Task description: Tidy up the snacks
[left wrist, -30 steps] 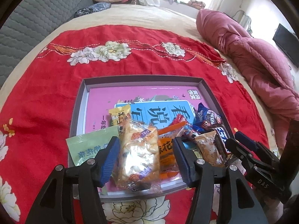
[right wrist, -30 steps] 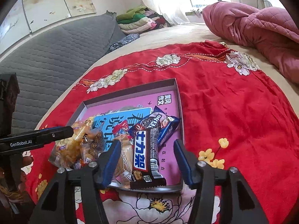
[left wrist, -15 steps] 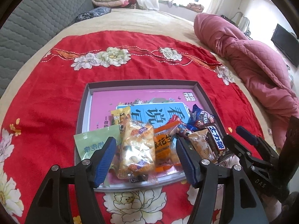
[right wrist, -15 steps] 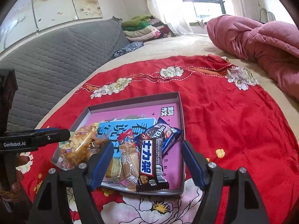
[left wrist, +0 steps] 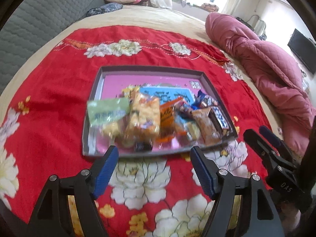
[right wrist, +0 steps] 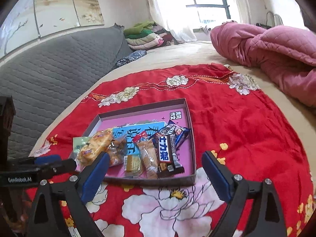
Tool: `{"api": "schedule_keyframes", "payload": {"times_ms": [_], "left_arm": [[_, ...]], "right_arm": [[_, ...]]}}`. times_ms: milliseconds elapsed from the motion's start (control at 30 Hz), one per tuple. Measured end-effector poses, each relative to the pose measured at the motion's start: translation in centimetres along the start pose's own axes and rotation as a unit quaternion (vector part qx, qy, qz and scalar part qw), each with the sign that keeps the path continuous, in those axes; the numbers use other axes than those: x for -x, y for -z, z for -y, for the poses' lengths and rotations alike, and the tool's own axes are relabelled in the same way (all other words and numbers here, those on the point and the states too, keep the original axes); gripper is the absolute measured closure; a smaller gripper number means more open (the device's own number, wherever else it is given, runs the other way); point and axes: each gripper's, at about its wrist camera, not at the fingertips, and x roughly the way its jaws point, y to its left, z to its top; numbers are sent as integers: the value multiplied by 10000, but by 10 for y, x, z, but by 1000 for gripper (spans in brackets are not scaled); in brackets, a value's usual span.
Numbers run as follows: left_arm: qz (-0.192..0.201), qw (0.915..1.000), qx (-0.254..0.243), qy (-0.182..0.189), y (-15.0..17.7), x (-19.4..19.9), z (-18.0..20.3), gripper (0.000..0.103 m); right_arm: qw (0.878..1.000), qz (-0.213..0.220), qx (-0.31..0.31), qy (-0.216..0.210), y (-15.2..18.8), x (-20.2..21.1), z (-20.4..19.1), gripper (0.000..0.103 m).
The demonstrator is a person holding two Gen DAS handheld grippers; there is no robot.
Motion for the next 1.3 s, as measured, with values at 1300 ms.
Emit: {"api": "schedule_keyframes", "payload": {"times_ms": [1300], "left_arm": [[-438,9988,-69,-225,47,-1,-8,26]], "right_arm": [[9952,-863,245,404,55,21,-35,7]]}}
